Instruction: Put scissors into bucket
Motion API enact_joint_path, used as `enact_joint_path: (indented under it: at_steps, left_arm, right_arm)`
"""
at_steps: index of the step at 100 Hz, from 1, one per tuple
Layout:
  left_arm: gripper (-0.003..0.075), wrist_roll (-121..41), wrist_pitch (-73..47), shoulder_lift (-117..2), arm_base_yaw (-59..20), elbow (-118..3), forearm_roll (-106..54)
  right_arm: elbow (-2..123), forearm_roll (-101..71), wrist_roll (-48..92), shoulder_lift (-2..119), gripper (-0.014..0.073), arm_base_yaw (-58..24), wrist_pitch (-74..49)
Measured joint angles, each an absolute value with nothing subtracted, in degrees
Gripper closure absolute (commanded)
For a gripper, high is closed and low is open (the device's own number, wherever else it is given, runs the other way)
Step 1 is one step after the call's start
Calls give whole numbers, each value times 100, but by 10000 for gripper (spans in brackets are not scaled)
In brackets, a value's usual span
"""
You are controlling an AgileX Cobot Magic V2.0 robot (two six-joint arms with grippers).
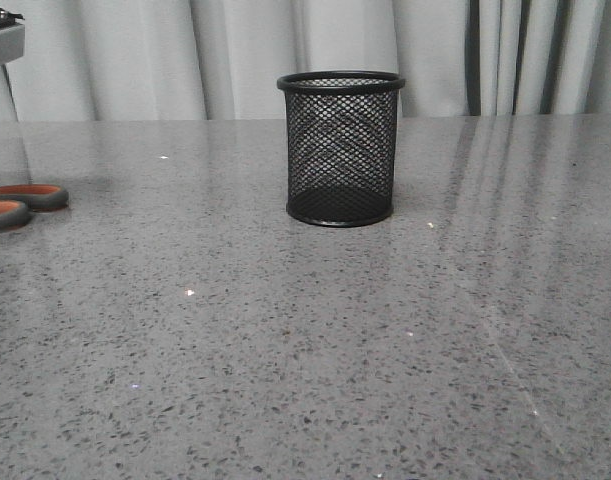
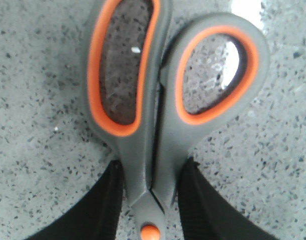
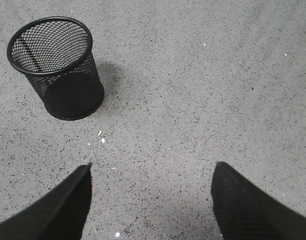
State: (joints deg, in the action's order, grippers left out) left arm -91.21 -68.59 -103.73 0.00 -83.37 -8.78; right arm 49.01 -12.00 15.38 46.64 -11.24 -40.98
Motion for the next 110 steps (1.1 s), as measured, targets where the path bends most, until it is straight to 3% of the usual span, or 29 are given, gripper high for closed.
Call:
enact_joint_path:
  at_steps: [61, 110]
  left_arm:
    - [671, -9111, -7040, -10017, -10, -9377, -1918]
    - [671, -9111, -7126, -9191, -268, -9774, -3183]
  right_arm:
    - [5024, -1539, 1656, 4870, 137, -1124, -3807]
    - [7029, -5938, 4123, 7049, 137, -1127, -4445]
